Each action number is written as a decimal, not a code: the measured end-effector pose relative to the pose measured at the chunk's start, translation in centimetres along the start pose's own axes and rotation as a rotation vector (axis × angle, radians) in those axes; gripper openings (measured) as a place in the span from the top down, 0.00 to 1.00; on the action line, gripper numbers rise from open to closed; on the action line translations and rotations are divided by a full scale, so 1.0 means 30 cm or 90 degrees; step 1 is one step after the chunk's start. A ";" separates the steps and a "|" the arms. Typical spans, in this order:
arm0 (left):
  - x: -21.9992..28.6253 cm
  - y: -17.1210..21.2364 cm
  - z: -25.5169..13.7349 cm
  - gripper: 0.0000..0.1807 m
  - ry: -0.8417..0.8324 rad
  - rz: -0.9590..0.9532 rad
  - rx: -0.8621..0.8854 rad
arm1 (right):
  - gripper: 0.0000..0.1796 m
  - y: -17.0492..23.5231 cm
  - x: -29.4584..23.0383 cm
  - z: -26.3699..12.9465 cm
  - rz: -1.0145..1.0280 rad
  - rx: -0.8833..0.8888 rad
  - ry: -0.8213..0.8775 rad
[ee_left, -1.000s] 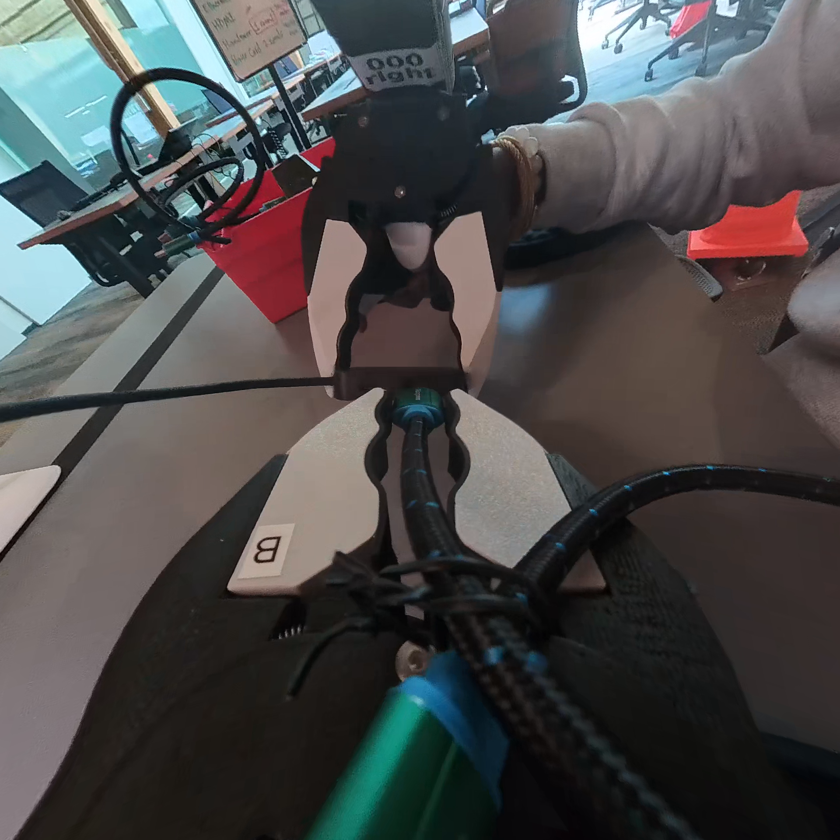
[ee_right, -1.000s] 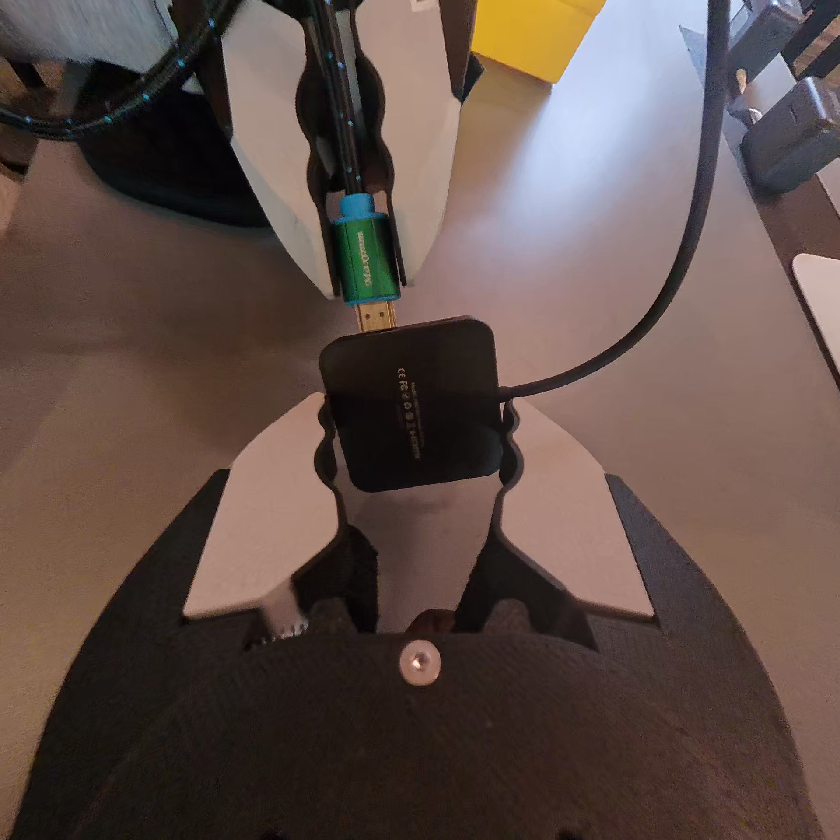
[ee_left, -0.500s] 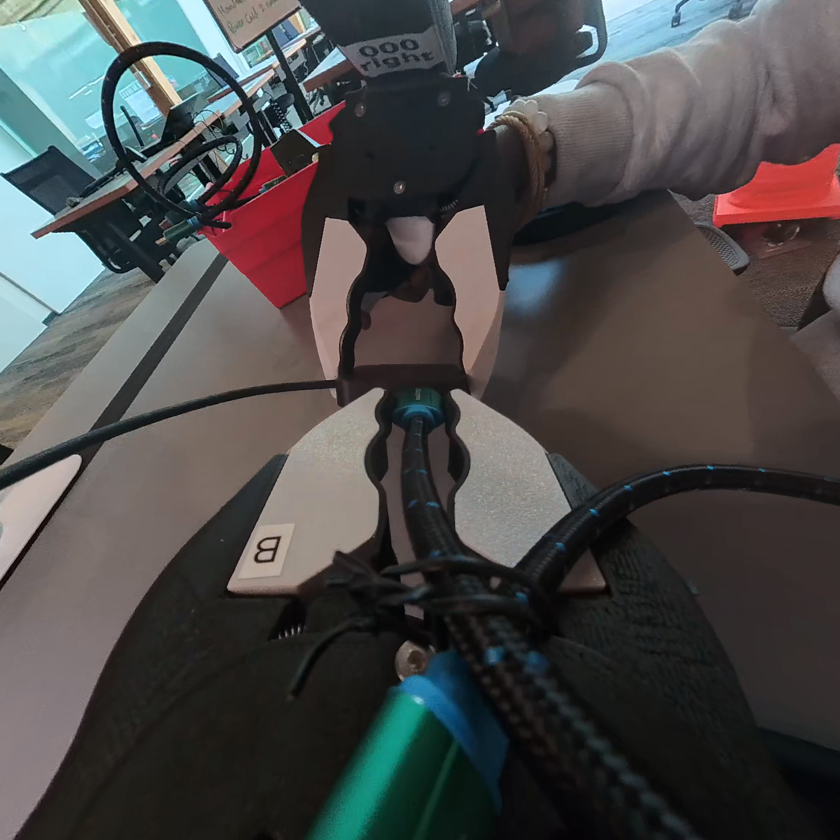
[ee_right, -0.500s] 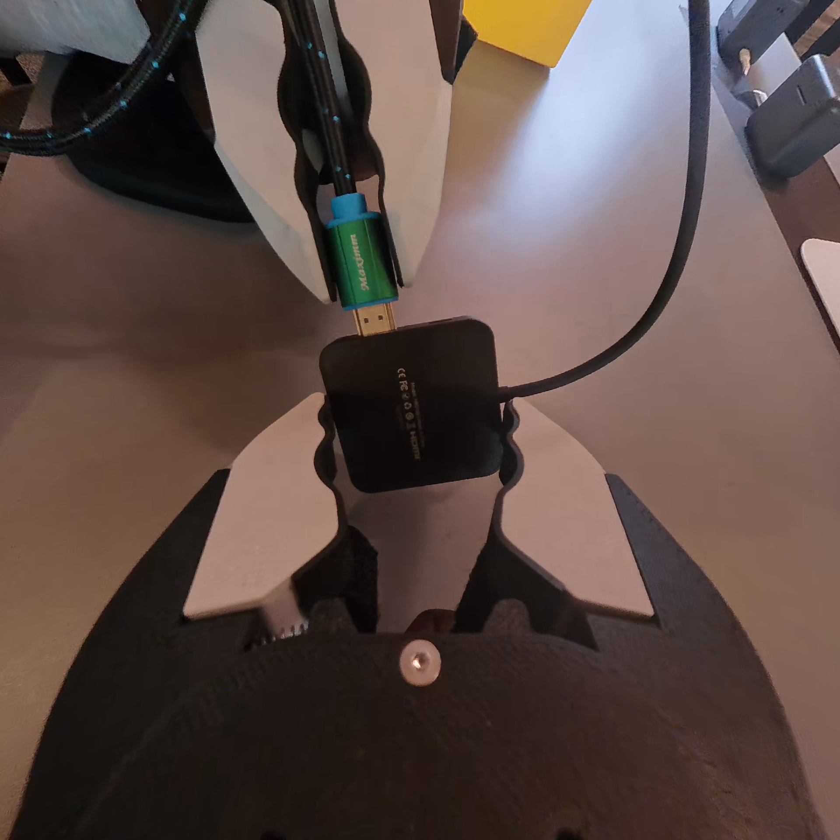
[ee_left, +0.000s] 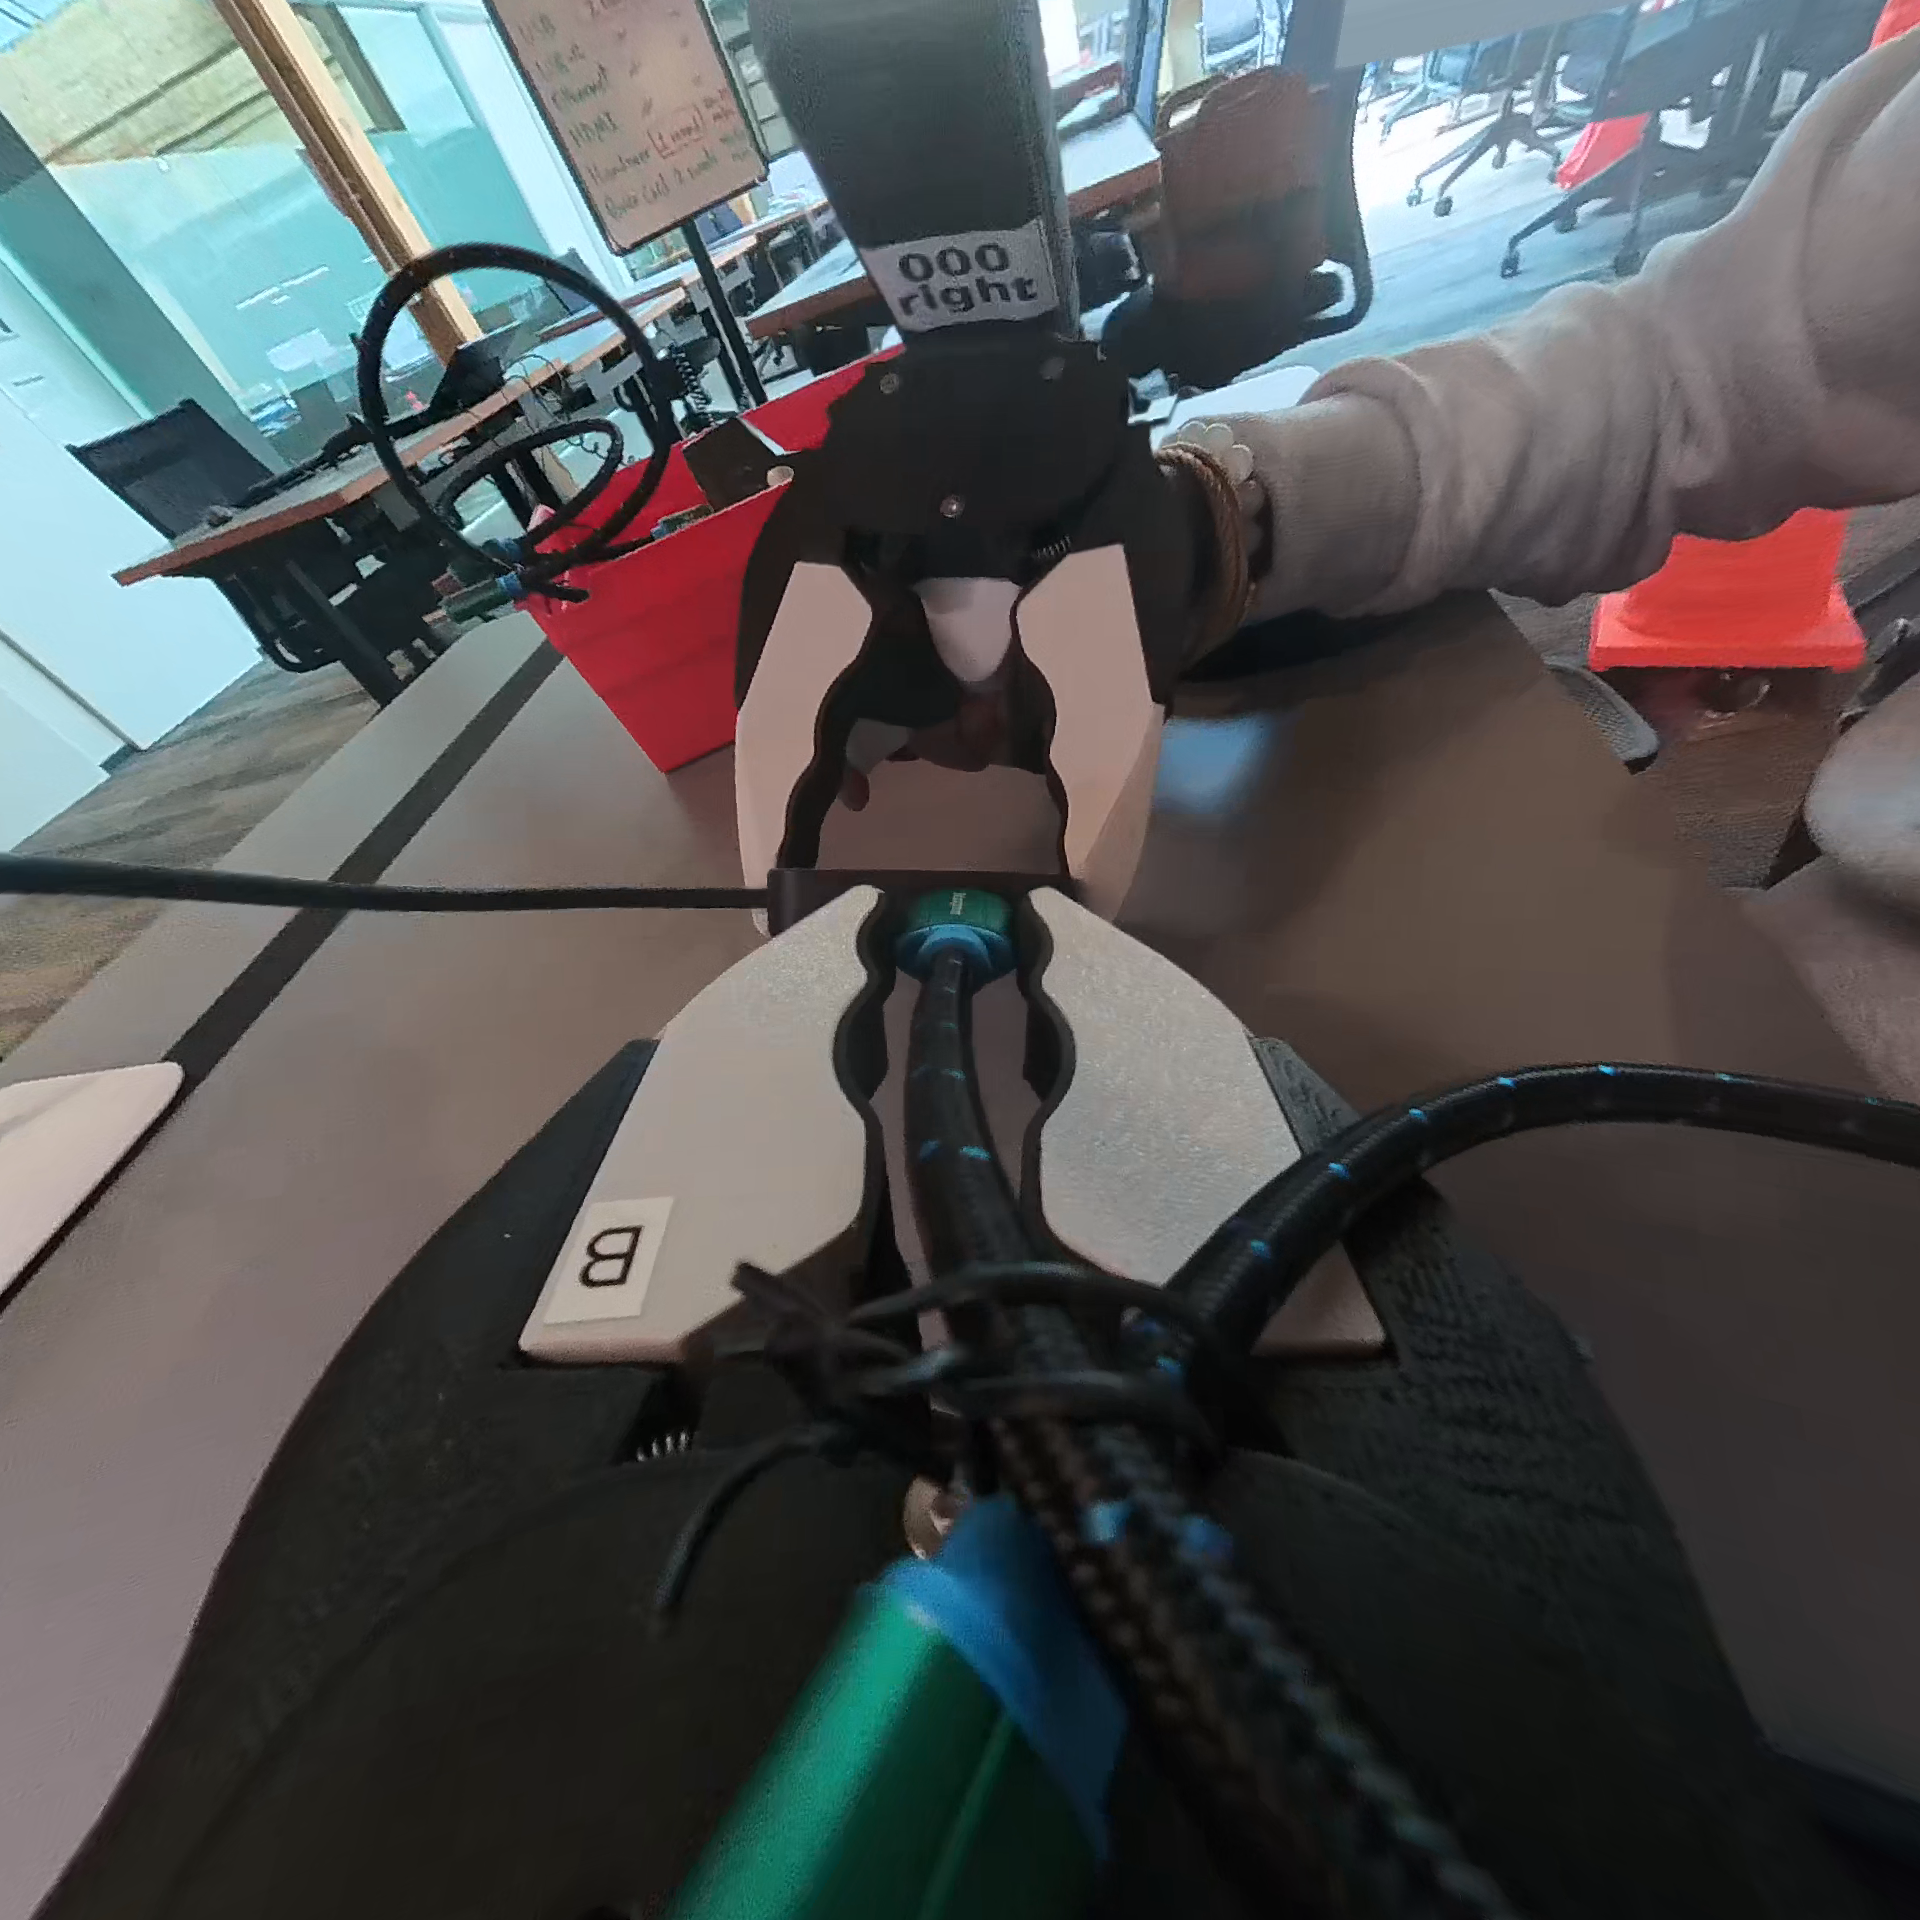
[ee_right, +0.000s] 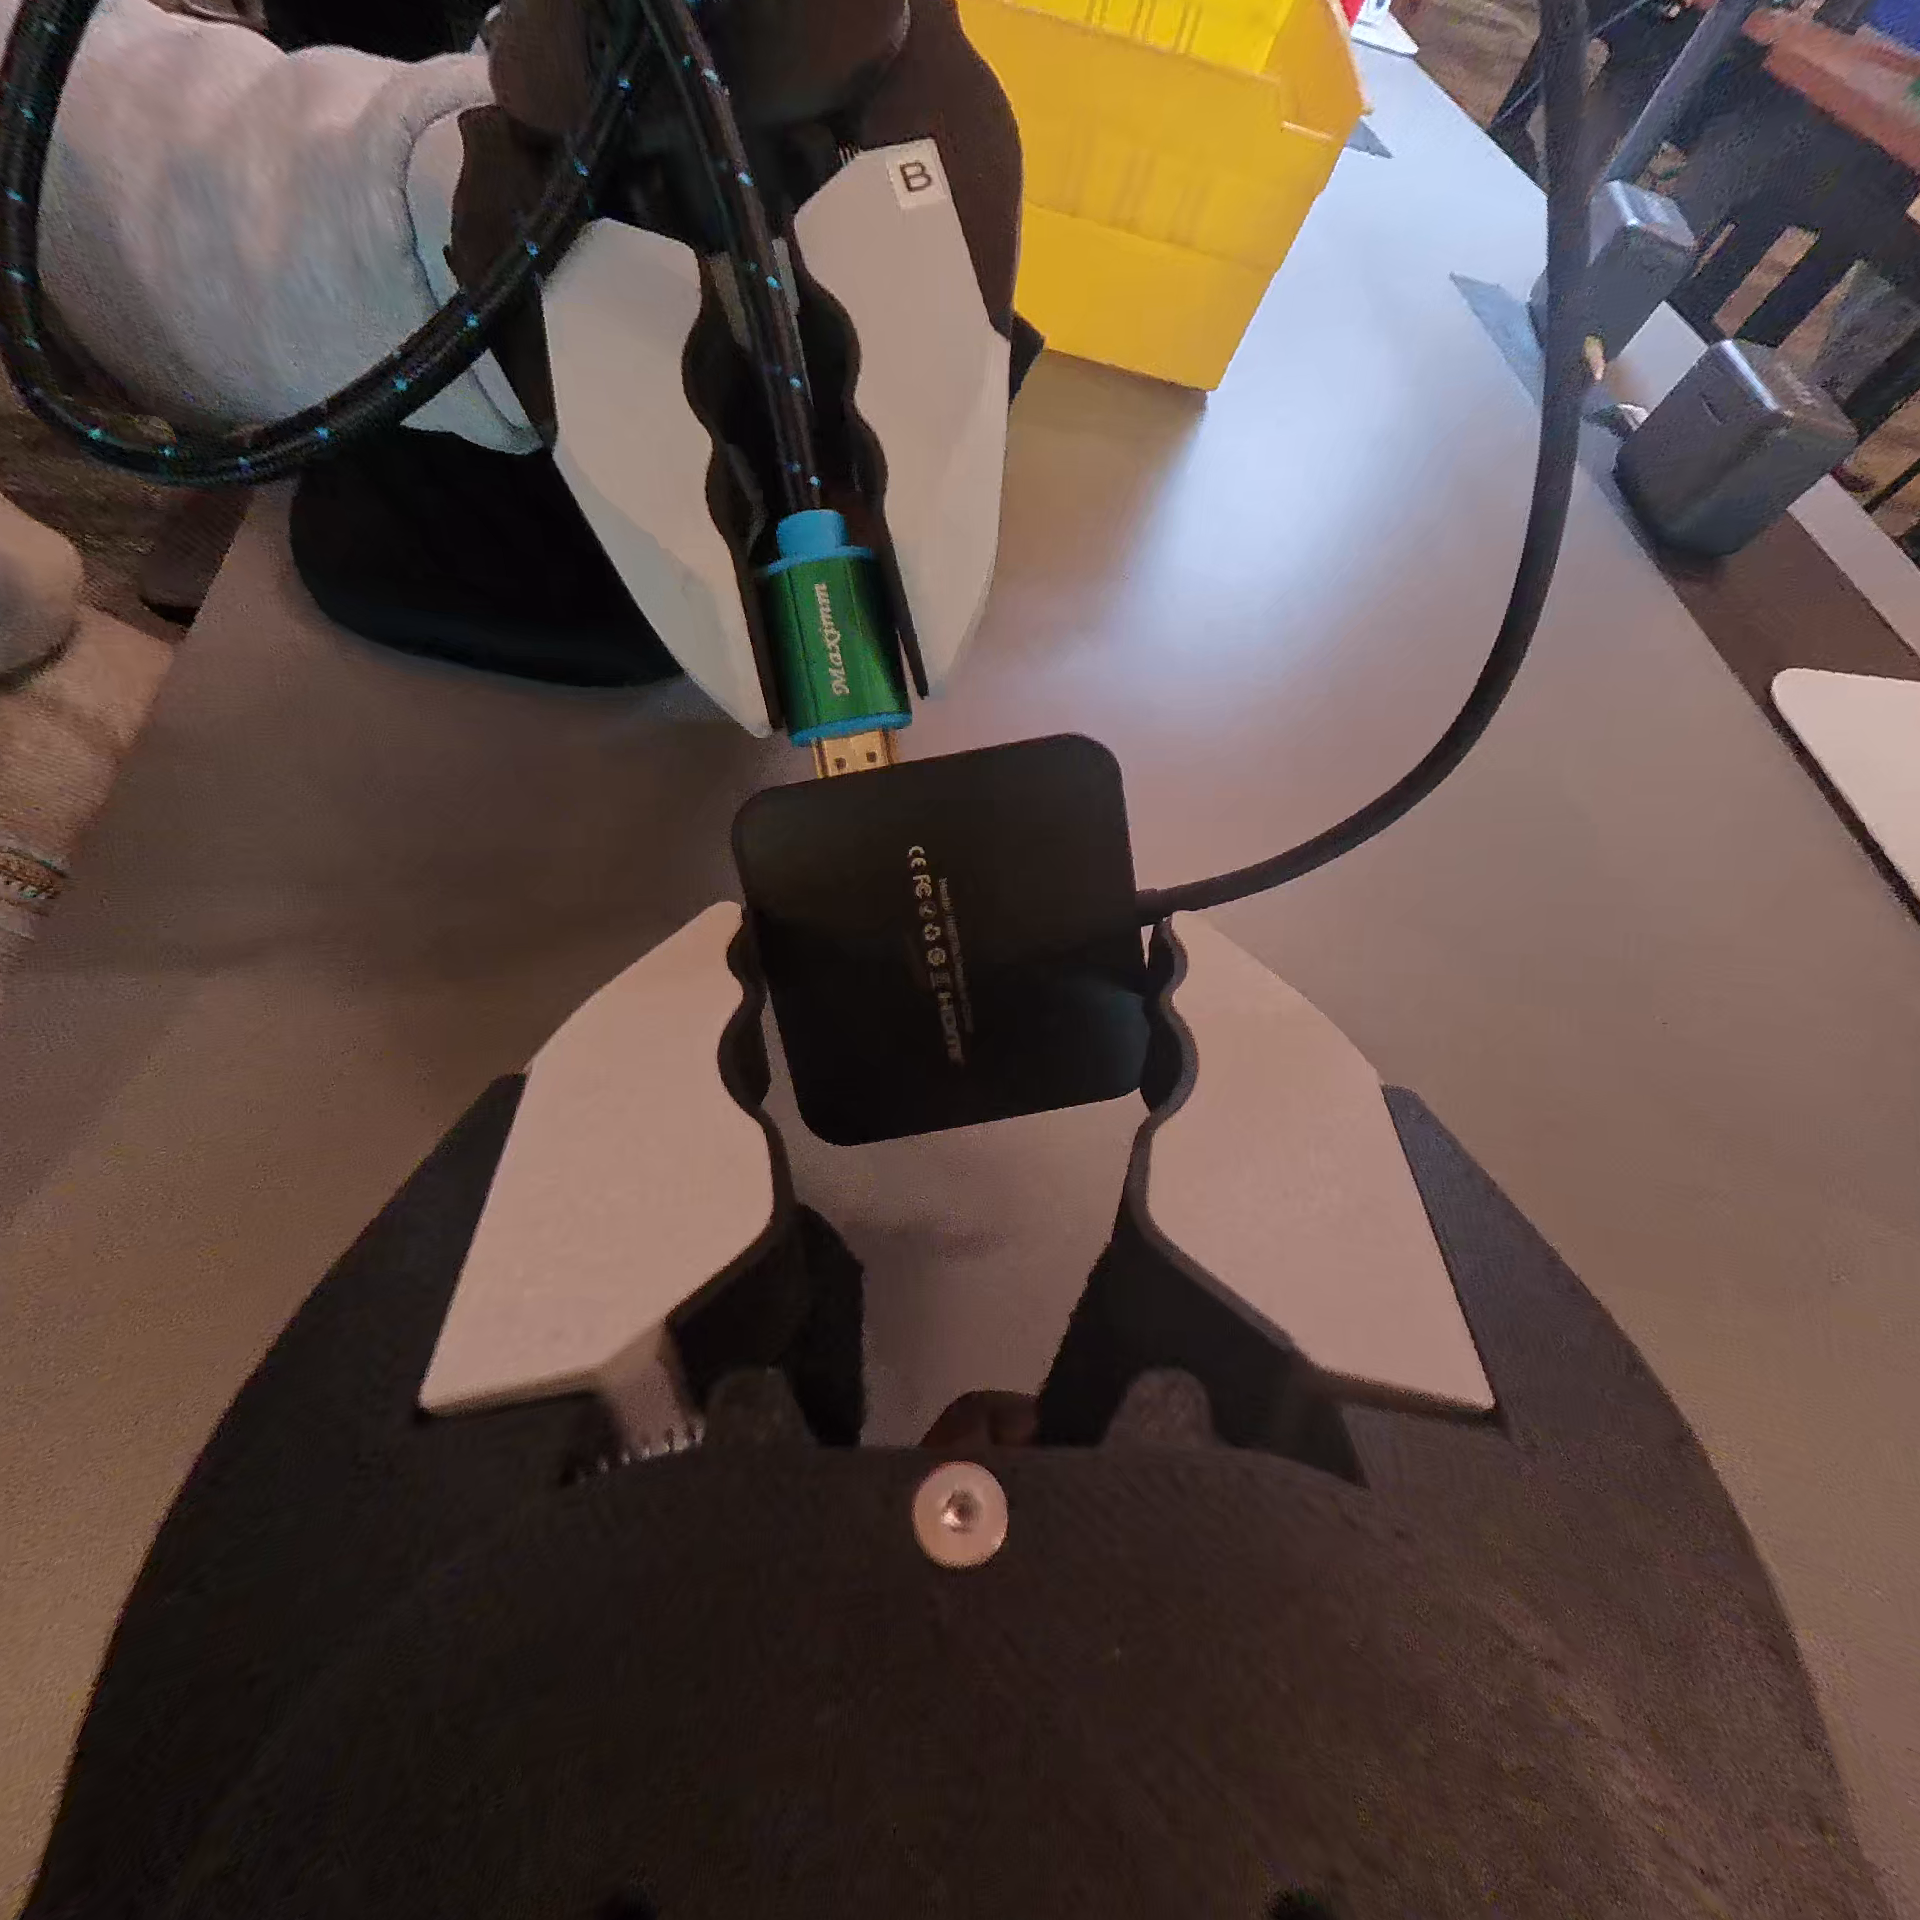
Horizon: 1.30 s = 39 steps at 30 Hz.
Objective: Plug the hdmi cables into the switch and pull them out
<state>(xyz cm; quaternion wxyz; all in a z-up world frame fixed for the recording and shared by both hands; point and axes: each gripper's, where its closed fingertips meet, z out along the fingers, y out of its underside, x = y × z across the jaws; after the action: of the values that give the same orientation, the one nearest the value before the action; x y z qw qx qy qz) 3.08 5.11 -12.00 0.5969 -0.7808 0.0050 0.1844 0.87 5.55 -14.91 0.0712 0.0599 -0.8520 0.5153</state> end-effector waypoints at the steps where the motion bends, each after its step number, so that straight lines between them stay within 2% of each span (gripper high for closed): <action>1: -0.001 0.003 0.001 0.88 -0.005 0.008 -0.007 | 0.61 0.002 0.001 0.001 0.003 0.001 -0.001; 9: 0.004 0.050 0.016 0.88 -0.014 0.042 -0.070 | 0.61 0.024 0.005 0.023 -0.011 -0.024 0.014; 14: -0.023 0.029 0.015 0.88 -0.039 0.007 -0.020 | 0.60 0.002 0.029 0.015 -0.023 -0.020 0.045; 15: -0.045 0.012 0.008 0.86 -0.056 -0.004 0.011 | 0.60 -0.019 0.046 0.003 -0.035 -0.010 0.070; 16: -0.073 -0.005 -0.002 0.78 -0.080 -0.011 0.038 | 0.60 -0.048 0.064 -0.016 -0.044 0.009 0.099; 17: -0.100 -0.013 -0.013 0.75 -0.105 -0.016 0.049 | 0.60 -0.075 0.091 -0.046 -0.053 0.029 0.138; 19: -0.150 -0.028 -0.043 0.68 -0.161 -0.023 0.067 | 0.60 -0.120 0.173 -0.145 -0.090 0.061 0.264; 20: -0.178 -0.039 -0.062 0.68 -0.198 -0.024 0.084 | 0.60 -0.143 0.216 -0.214 -0.107 0.078 0.337; 24: -0.267 -0.045 -0.118 0.69 -0.311 -0.052 0.123 | 0.60 -0.202 0.355 -0.608 -0.128 0.137 0.683; 27: -0.294 -0.013 -0.123 0.69 -0.340 -0.073 0.095 | 0.60 -0.121 0.397 -0.943 -0.112 0.082 0.961; 29: -0.294 -0.004 -0.115 0.70 -0.339 -0.076 0.087 | 0.60 -0.009 0.414 -1.083 -0.032 0.013 1.052; 32: -0.285 0.004 -0.100 0.70 -0.330 -0.068 0.071 | 0.60 0.211 0.450 -1.126 0.168 -0.129 1.020; 35: -0.280 0.006 -0.097 0.71 -0.323 -0.068 0.068 | 0.61 0.426 0.435 -1.039 0.393 -0.250 0.863; 37: -0.281 0.007 -0.098 0.71 -0.322 -0.074 0.070 | 0.74 0.525 0.404 -0.976 0.495 -0.289 0.762; 39: -0.279 0.005 -0.096 0.71 -0.317 -0.081 0.074 | 0.69 0.573 0.400 -0.978 0.541 -0.304 0.750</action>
<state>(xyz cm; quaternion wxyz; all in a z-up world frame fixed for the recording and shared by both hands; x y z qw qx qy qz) -3.94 0.58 -9.05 0.6338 -0.6746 -0.1809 0.3324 -12.20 39.16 -14.21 0.3206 -0.5750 -0.7110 0.2472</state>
